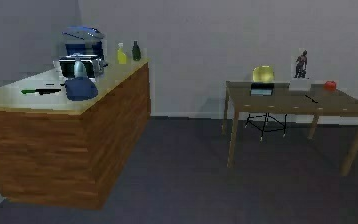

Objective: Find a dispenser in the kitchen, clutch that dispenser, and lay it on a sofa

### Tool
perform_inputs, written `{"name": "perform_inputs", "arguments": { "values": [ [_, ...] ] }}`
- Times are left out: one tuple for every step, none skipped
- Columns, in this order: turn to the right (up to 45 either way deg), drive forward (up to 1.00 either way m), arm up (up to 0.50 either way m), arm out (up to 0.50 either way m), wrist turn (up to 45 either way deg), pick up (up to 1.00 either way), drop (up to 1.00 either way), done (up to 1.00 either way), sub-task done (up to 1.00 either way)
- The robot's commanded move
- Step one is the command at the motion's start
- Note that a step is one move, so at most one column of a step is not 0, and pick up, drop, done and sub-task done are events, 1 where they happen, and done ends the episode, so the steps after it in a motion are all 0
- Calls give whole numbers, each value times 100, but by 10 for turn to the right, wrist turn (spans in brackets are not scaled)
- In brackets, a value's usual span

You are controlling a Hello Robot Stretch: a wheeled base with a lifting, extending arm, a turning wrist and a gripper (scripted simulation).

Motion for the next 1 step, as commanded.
{"name": "perform_inputs", "arguments": {
  "values": [
    [-30, 0, 0, 0, 0, 0, 0, 0, 0]
  ]
}}
